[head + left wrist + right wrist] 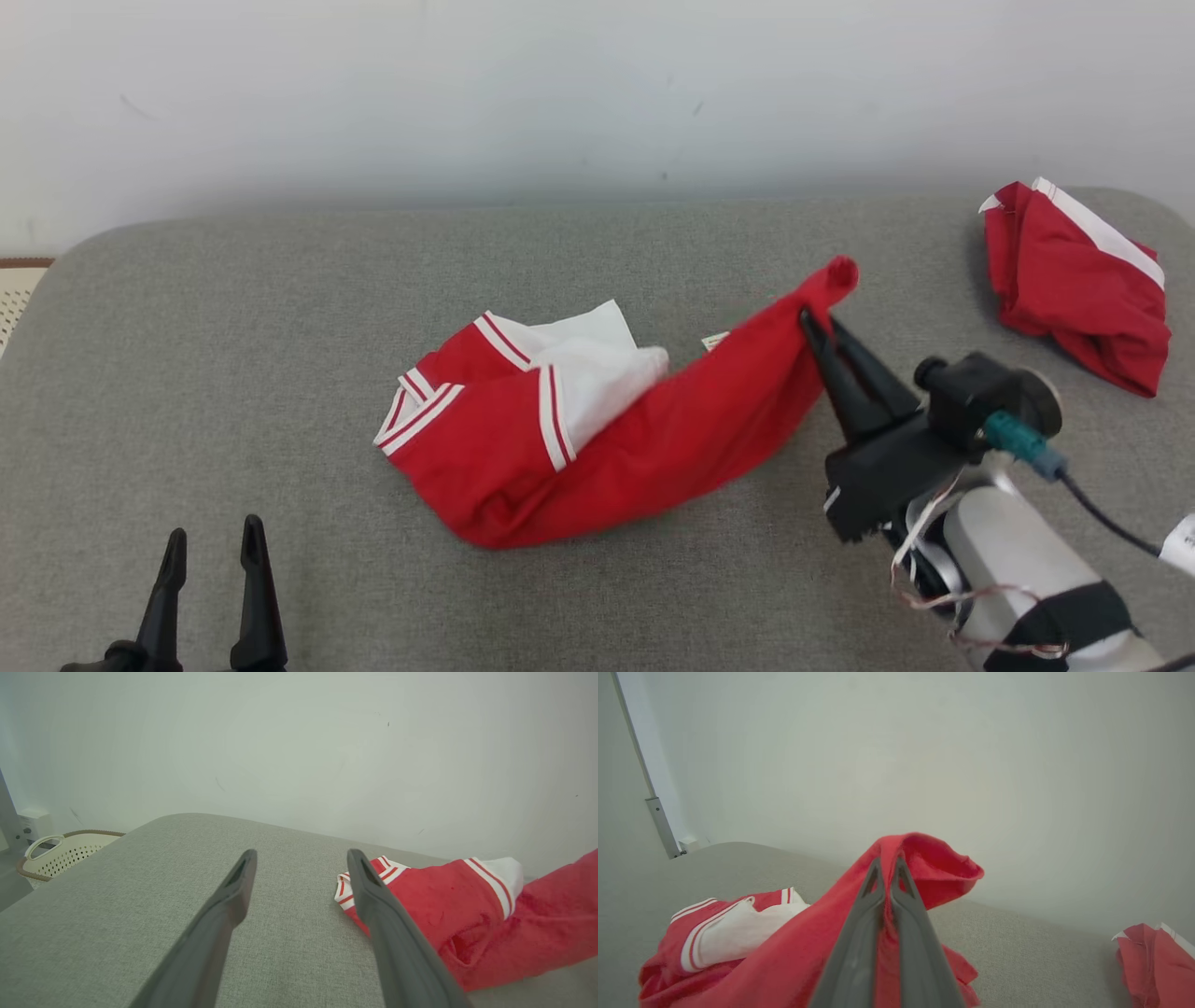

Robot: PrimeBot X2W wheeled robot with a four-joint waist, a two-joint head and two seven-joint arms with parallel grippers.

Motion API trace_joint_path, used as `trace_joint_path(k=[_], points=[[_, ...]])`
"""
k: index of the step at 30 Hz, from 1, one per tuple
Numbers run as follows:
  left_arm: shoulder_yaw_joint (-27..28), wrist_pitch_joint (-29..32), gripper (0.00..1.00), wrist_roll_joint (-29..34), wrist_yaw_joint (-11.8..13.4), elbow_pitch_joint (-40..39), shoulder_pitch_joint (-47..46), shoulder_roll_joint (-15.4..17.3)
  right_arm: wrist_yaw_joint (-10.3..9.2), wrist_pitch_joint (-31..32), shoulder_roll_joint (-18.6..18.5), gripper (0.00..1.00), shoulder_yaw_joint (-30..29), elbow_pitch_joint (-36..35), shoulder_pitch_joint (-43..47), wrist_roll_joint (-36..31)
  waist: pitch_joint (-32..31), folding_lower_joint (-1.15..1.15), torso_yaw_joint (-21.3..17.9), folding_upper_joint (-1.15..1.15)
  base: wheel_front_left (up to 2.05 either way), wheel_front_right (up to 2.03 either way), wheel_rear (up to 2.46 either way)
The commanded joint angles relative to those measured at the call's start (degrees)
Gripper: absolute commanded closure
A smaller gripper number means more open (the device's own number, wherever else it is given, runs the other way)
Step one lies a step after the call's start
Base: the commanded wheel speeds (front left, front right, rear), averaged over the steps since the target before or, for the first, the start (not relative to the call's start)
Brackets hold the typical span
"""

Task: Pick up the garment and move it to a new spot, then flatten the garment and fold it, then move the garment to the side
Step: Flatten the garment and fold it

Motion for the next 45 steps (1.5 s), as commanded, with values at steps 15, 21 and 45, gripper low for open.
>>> trace_joint_path(k=[15,21,45], points=[[0.2,-0.2,0.0,-1.1,0.8,-0.3,2.0,0.0,0.0,-0.1,-4.9,1.0,3.7,-8.7,20.0,1.8,-1.0,0.0,-2.4,0.0,0.0,0.0,0.0],[0.5,-0.2,0.0,-1.2,0.7,-0.3,2.1,0.0,0.0,-0.1,-5.1,0.31,3.3,-4.1,21.5,2.0,-0.8,0.0,-3.8,0.0,0.0,0.0,0.0],[-0.7,-0.2,0.0,1.2,-1.3,-0.4,-0.6,0.0,0.0,-0.1,5.6,0.0,-13.8,-12.2,23.0,-3.2,0.1,0.0,-6.2,0.0,0.0,0.0,0.0]])
